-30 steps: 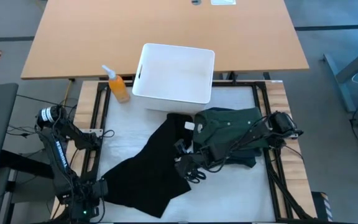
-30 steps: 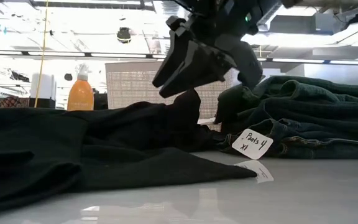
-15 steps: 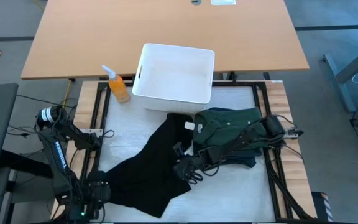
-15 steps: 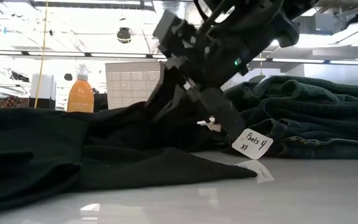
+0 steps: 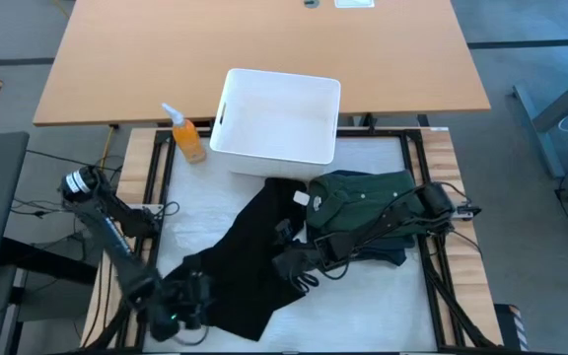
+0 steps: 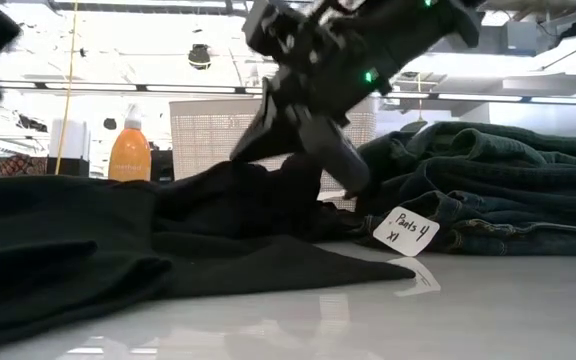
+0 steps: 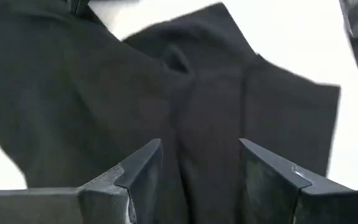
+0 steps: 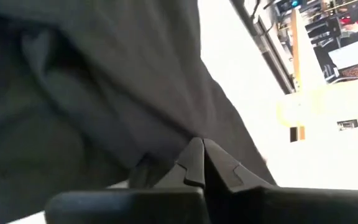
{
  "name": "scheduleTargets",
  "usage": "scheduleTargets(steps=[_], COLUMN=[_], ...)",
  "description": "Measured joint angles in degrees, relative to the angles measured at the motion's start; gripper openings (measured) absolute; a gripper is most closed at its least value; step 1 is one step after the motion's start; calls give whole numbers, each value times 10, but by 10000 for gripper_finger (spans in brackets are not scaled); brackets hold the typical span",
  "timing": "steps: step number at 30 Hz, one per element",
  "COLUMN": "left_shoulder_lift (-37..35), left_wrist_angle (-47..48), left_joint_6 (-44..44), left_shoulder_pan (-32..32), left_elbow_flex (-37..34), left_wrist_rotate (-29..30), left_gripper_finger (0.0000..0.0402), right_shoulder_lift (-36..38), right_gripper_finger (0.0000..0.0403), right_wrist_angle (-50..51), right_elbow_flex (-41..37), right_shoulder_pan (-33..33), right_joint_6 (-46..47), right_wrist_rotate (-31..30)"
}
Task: Fold laundry
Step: Fold the black shirt from the white laundry organizer
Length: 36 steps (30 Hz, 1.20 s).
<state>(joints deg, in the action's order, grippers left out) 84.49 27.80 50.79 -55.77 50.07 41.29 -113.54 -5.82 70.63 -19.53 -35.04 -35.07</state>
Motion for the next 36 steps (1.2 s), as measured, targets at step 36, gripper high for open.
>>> scheduleTargets(steps=[36], left_shoulder_lift=[186], left_wrist_angle=[-150], left_joint_6=[-90], left_shoulder_pan=[187], left_elbow_flex=[79], left_wrist_rotate=[-34], left_gripper_finger=[193], right_shoulder_lift=[15], right_gripper_finger=[136], right_wrist_angle=[122], right_elbow_flex=[12], right_shoulder_pan=[-74], right_joint_6=[296], right_wrist_rotate=[20])
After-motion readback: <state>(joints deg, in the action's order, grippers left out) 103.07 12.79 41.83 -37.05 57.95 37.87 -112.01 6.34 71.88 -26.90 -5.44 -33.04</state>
